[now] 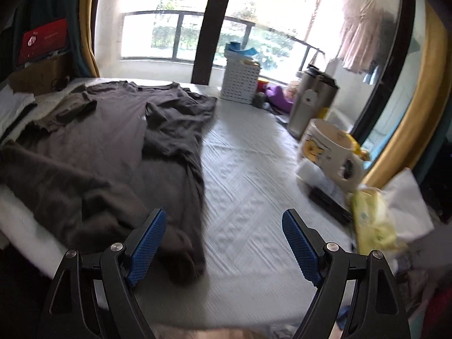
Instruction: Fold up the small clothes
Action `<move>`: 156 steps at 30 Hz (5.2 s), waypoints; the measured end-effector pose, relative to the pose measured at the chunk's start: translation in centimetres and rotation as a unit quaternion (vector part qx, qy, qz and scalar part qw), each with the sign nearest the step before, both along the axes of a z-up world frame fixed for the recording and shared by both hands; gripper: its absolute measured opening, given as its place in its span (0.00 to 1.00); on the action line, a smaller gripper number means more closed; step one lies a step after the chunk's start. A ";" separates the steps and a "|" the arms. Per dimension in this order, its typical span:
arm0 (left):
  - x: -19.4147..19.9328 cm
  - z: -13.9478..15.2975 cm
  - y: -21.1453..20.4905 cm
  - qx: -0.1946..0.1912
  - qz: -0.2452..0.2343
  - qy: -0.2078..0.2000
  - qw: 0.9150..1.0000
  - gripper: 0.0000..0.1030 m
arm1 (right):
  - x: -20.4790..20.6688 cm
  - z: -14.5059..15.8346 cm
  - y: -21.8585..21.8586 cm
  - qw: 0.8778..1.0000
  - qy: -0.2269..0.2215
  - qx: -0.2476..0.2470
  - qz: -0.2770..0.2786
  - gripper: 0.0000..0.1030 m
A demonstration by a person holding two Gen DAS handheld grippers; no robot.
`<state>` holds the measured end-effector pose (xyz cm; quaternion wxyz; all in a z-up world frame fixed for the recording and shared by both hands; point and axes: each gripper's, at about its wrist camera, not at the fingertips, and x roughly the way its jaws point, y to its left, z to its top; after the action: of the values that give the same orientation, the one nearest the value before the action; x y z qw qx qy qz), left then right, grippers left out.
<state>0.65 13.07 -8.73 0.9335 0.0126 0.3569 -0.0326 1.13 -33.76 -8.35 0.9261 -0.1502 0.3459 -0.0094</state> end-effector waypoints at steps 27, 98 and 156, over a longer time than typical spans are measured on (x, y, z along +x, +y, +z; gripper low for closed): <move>0.4 -1.7 0.8 0.003 0.006 0.022 1.000 0.65 | 7.1 -1.5 5.0 0.995 -0.002 -0.008 0.100 0.83; 4.5 -1.6 -0.9 0.011 -0.122 0.028 0.992 0.31 | 7.8 -4.1 9.0 0.965 0.048 -0.129 0.223 0.83; 5.2 -2.3 0.3 -0.022 -0.094 0.056 0.994 0.19 | 12.9 -3.5 2.3 0.972 0.100 0.143 0.155 0.14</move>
<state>5.80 13.40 -11.05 0.9050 0.0238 0.4047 -0.1290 14.00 -31.45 -11.88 0.8889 -0.0681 0.4072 0.1985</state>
